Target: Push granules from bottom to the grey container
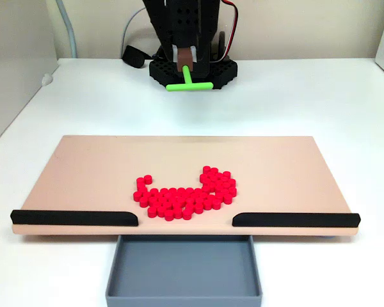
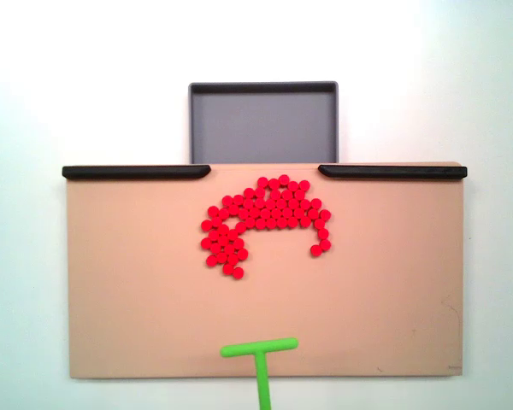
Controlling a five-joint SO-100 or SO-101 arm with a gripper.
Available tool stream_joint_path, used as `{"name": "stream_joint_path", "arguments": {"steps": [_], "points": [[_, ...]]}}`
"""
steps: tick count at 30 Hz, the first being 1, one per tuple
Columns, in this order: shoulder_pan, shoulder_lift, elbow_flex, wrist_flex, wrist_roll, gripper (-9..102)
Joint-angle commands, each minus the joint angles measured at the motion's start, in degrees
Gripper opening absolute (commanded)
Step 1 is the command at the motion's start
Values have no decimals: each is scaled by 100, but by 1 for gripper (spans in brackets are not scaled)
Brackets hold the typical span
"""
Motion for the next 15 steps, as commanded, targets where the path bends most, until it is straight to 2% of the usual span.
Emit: {"name": "stream_joint_path", "arguments": {"steps": [1, 4, 10, 15], "points": [[-132, 158, 79, -70, 325, 0], [-211, 237, 475, -633, 686, 0], [-308, 79, 712, -703, 905, 0], [-422, 123, 1187, -1292, 1046, 0]]}}
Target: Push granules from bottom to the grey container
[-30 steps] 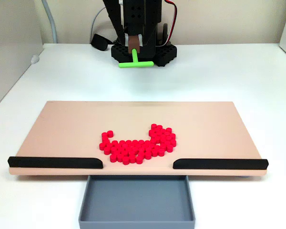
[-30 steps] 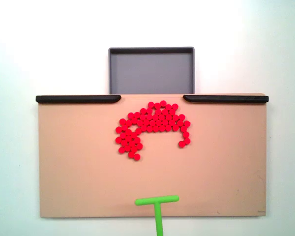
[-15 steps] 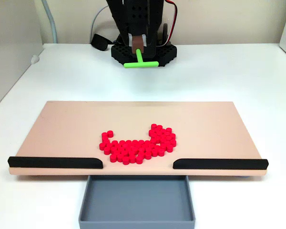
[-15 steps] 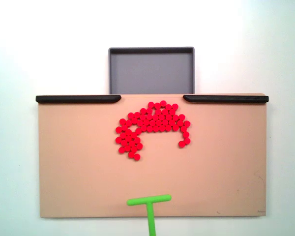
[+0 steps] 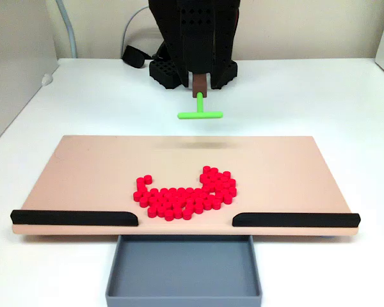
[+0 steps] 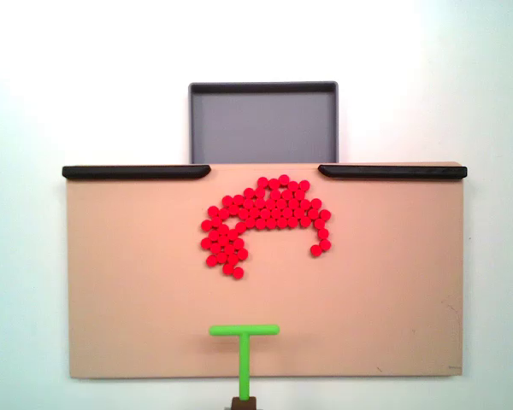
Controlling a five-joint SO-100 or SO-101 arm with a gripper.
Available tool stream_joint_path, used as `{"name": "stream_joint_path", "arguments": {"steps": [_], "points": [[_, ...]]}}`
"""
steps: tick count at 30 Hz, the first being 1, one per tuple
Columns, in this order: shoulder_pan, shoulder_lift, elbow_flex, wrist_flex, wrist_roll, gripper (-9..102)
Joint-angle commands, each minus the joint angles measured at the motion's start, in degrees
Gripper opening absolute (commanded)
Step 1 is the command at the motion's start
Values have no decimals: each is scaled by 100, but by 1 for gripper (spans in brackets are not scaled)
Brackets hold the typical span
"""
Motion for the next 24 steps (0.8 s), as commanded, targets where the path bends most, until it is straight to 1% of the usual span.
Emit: {"name": "stream_joint_path", "arguments": {"steps": [1, 4, 7, 12, 21, 24], "points": [[-26, 114, 62, -176, 35, 0], [-105, 149, 149, -299, 88, 0], [-158, 272, 589, -923, 35, 0], [-158, 202, 747, -1037, 18, 0], [-167, -97, 1063, -1854, 132, 0], [-176, -149, 1072, -1863, 167, 0]]}}
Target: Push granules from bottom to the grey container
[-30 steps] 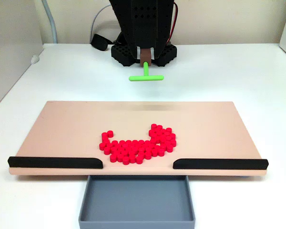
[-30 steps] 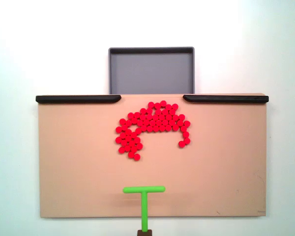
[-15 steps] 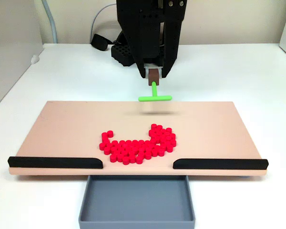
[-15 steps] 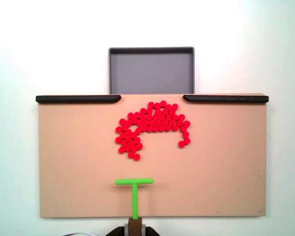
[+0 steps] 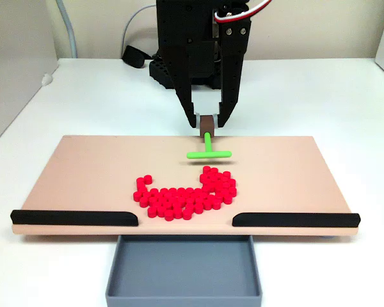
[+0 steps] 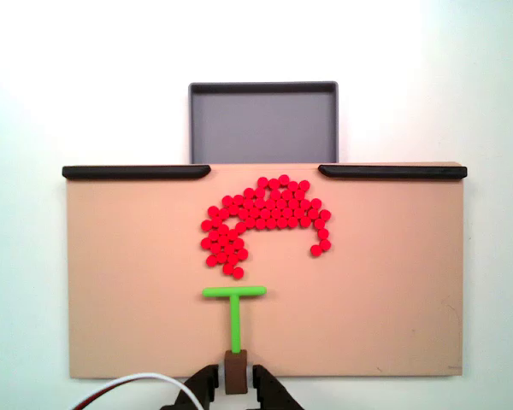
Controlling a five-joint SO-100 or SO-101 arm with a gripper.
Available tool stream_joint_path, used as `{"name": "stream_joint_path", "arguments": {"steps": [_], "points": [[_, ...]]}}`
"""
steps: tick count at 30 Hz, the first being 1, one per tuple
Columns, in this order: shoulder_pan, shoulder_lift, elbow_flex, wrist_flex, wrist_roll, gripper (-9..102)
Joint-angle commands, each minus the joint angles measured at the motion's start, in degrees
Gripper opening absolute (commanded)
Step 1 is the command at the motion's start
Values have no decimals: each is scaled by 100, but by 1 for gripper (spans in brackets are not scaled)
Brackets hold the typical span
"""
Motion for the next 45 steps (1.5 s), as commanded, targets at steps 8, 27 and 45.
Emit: {"name": "stream_joint_path", "arguments": {"steps": [8, 27, 45], "points": [[-35, 9, 202, -193, 185, 0], [-53, -439, 132, -352, 141, 0], [-35, -1222, -554, -352, 255, 0]]}}
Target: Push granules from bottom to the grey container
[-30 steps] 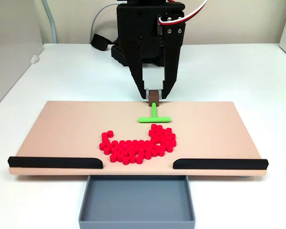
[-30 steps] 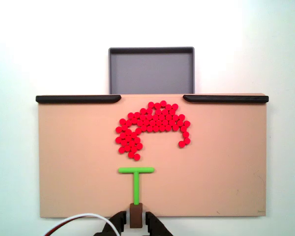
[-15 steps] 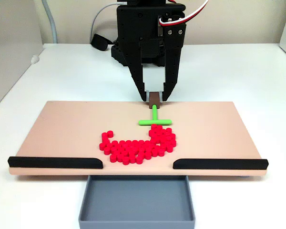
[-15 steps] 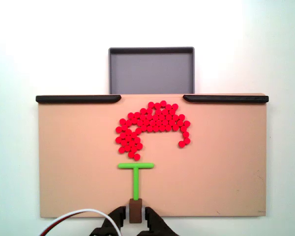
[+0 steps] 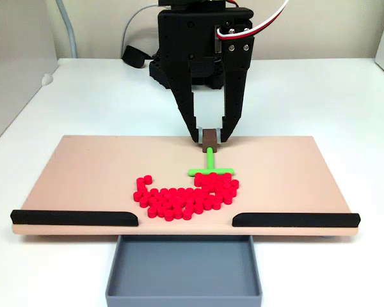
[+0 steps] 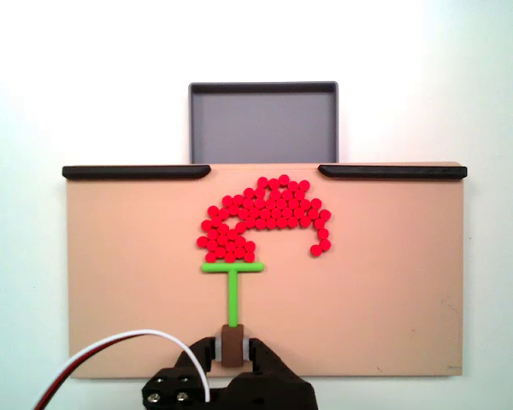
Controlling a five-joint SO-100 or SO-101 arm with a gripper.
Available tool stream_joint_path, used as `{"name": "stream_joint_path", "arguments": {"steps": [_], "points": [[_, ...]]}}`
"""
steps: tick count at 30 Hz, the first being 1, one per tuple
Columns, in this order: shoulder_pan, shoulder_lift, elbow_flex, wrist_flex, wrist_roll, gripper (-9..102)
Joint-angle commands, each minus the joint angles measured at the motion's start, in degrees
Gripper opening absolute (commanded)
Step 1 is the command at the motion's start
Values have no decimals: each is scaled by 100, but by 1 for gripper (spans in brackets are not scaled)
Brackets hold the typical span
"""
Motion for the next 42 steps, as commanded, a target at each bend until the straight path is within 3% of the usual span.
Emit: {"name": "stream_joint_path", "arguments": {"steps": [1, 25, 42], "points": [[-9, -264, -141, -18, 97, 0], [97, -650, -861, 97, 26, 0], [193, 501, -2479, 2707, -527, 0]]}}
